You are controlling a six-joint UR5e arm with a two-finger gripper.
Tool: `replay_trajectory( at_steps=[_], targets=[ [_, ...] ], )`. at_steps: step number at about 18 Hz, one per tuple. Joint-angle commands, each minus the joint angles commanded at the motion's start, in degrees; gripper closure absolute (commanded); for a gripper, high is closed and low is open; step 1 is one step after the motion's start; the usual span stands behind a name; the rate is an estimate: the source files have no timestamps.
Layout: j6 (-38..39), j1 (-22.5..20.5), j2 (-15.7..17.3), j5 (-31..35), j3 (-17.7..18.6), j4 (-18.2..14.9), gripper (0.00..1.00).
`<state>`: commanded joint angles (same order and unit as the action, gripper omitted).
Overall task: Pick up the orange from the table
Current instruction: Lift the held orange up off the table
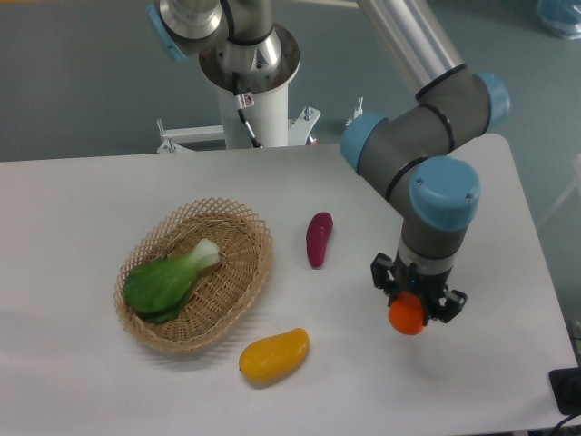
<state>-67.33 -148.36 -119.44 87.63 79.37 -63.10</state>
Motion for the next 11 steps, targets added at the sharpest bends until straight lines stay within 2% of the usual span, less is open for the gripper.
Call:
replay_trajectory(
  at_steps=[5, 11],
  targets=[
    [-0.52, -0.62, 0.09, 0.61, -2.90, -4.48, 0.53],
    [-0.79, -0.62, 0.53, 2.54, -2.47, -4.49, 0.53]
  ],
)
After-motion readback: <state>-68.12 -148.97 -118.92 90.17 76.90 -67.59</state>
